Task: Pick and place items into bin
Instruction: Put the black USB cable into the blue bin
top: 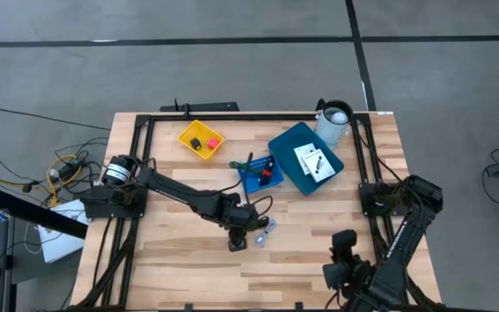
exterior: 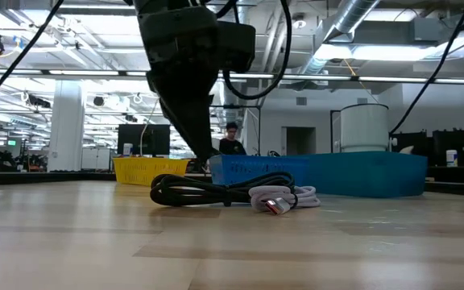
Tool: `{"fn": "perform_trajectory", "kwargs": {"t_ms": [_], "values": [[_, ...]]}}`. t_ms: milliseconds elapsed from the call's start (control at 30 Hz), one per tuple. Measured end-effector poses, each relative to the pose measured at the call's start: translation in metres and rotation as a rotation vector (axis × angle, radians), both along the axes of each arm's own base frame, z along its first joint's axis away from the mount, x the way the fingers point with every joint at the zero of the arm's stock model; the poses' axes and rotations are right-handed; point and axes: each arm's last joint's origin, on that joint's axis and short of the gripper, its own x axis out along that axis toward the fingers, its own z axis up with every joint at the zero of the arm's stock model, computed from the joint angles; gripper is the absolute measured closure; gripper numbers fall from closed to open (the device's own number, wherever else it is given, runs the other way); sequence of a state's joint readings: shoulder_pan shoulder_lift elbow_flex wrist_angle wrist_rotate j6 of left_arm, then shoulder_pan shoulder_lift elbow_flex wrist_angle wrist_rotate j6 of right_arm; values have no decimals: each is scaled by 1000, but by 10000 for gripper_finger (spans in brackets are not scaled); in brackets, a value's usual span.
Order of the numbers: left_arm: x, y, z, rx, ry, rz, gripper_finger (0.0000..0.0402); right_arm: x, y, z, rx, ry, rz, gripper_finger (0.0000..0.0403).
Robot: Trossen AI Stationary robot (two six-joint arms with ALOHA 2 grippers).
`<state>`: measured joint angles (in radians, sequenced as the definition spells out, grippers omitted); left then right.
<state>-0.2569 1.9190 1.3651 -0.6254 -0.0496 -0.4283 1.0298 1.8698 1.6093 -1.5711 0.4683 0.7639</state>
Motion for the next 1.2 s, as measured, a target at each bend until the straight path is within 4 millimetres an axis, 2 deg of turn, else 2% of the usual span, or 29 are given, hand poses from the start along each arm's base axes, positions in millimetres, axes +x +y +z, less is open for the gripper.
{"fn": "perform_trajectory", "kwargs": {"t_ms": [200,500,800,1200], "values": [[1,1,0,41,-12,-51,249,-3,2,0,9,-13,-16,292],[2,2,-2,47,-18,-26,207,-2,1,0,11,-18,-26,292],[9,7,-18,40,30,6,204,-2,-2,-7,-19,-4,-32,292],[12,8,-23,10,41,1,204,-6,-9,-23,-80,30,-33,292]]}}
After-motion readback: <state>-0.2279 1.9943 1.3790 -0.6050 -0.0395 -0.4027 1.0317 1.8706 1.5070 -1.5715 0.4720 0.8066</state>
